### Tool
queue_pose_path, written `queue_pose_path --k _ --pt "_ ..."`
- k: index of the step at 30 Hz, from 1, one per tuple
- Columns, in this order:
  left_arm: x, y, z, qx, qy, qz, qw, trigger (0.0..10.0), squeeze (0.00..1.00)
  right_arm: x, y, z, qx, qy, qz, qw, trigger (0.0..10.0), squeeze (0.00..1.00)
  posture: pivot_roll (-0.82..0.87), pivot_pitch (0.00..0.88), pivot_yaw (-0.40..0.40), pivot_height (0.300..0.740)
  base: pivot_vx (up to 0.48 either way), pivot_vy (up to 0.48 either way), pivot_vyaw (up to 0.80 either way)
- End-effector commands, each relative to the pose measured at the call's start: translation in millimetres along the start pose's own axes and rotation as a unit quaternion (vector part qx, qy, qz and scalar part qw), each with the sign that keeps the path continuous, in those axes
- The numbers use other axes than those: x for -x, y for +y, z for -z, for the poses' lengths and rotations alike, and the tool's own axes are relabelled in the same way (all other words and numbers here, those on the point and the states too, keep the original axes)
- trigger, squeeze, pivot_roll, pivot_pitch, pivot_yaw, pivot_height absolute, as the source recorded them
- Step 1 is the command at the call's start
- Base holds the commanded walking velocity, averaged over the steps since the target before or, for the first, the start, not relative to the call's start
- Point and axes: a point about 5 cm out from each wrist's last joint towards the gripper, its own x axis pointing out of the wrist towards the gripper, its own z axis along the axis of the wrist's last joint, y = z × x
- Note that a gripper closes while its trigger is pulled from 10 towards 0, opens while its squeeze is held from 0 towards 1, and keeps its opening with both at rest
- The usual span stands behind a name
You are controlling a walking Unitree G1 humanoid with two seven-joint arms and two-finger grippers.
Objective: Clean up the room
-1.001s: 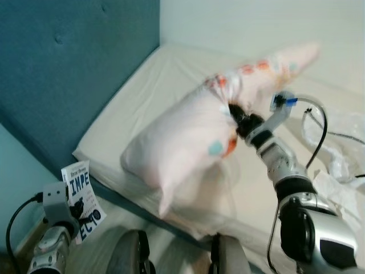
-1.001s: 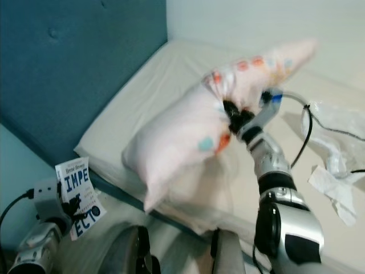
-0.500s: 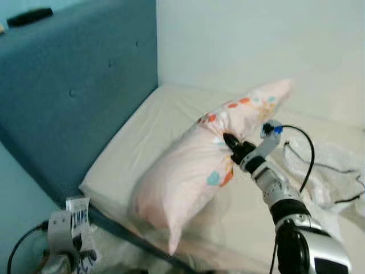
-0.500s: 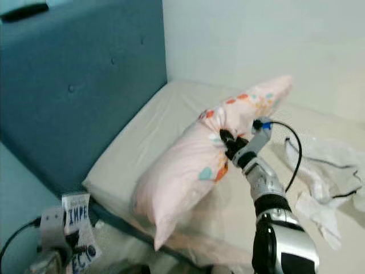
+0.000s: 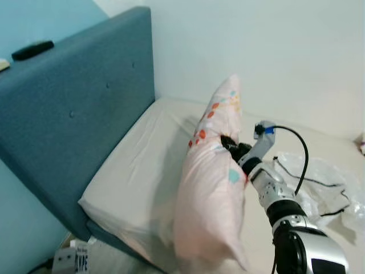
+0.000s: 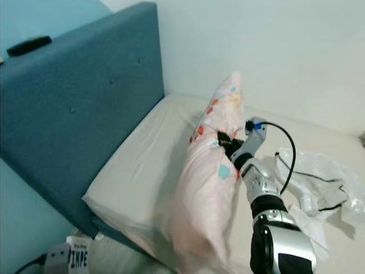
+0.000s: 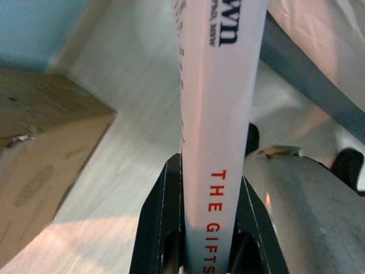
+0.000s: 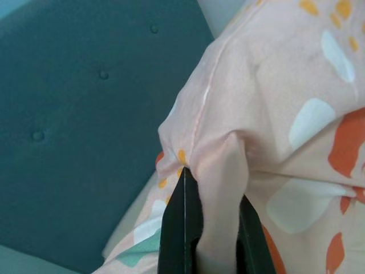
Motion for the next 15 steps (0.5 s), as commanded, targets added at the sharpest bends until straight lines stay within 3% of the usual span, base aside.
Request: queue_pose_path --k 1,15 --pt "0.4 -3.4 4 -0.004 0.007 0.004 1.0 10.0 0.0 -5.5 6.4 -13 0.015 -0.035 -0.011 0.999 10.0 0.0 0.04 0.0 -0.037 0.708 0.0 0.0 0.74" --pt "-0.7 -15.2 5 -0.025 0.016 0.026 0.999 10.0 0.0 -6.2 1.9 -30 0.011 -0.078 0.009 0.997 10.0 0.0 0.04 0.0 -0.028 0.708 0.0 0.0 0.74"
